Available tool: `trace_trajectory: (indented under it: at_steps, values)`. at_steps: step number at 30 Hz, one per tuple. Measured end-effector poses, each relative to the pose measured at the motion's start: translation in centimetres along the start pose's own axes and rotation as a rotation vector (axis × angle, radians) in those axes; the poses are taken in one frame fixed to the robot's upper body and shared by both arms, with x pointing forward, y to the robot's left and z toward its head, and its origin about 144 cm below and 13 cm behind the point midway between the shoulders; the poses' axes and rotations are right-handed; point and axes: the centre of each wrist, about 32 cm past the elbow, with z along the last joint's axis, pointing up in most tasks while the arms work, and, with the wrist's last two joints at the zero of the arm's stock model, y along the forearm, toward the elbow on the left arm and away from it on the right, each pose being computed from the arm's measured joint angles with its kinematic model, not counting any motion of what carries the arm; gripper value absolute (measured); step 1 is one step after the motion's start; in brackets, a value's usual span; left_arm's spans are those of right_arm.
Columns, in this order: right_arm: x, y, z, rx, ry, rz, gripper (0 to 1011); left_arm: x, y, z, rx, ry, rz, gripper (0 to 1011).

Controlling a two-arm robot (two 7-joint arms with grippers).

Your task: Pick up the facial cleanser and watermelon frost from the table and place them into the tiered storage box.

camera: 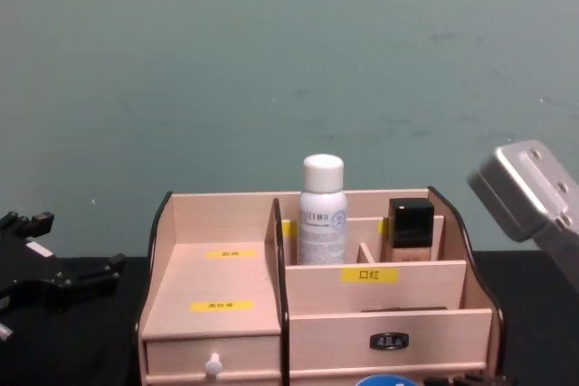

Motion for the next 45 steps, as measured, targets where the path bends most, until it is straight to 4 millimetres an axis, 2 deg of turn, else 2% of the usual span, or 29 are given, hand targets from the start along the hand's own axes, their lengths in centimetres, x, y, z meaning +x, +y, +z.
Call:
trace_trajectory:
  at_steps: [20,23,33,45]
  values:
    - [0.21,0.4,0.03,0.007,-0.005,0.002,1000,0.0,0.0,0.0,0.0,0.0,0.0,1009]
    - [0.21,0.39,0.04,0.007,-0.006,0.002,977,0.0,0.0,0.0,0.0,0.0,0.0,1009]
    - [0.18,0.37,0.04,0.007,-0.005,0.001,726,0.0,0.0,0.0,0.0,0.0,0.0,1010]
    - [0.15,0.35,0.02,0.006,-0.005,0.001,715,0.0,0.0,0.0,0.0,0.0,0.0,1009]
